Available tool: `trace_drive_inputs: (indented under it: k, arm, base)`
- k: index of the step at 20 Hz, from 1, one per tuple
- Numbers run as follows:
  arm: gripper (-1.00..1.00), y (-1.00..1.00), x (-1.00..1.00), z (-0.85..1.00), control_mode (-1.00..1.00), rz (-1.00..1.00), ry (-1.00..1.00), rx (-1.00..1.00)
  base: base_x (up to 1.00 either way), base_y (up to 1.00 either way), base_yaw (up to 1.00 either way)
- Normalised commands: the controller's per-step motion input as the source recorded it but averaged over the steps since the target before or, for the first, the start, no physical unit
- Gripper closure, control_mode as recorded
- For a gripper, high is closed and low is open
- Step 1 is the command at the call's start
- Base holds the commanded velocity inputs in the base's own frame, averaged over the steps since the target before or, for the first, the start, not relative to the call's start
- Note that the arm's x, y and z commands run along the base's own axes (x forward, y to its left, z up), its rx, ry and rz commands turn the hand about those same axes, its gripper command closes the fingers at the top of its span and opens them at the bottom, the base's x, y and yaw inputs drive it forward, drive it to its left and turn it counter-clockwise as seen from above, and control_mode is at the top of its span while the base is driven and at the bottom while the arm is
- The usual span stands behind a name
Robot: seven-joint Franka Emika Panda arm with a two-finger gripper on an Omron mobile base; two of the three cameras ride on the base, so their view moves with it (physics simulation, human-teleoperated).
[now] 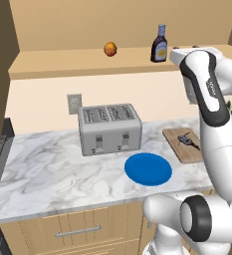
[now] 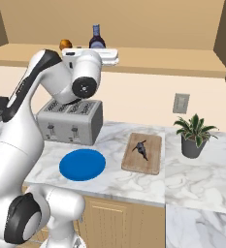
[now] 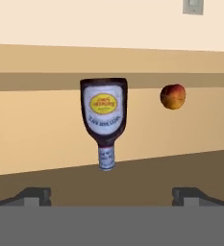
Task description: Pick the fish from the plate and place it on the cutting board. Then pick the condiment bottle from the cabinet and place it next to the cutting board.
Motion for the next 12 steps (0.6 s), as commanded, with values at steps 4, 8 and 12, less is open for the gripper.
trace_drive_inputs:
  k: [4,8,12]
  arm:
    - [-1.00,0.12,0.01,0.00,-1.00,0.00,0.00,-0.04]
    - [-1.00,0.09,0.08,0.00,-1.00,0.00,0.00,-0.01]
    - [-1.00,0.03,0.11,0.01,-1.00,0.00,0.00,0.00]
  base:
    - [0.00,0.00,0.00]
    - [0.00,0.00,0.00]
    - [0.00,0.00,0.00]
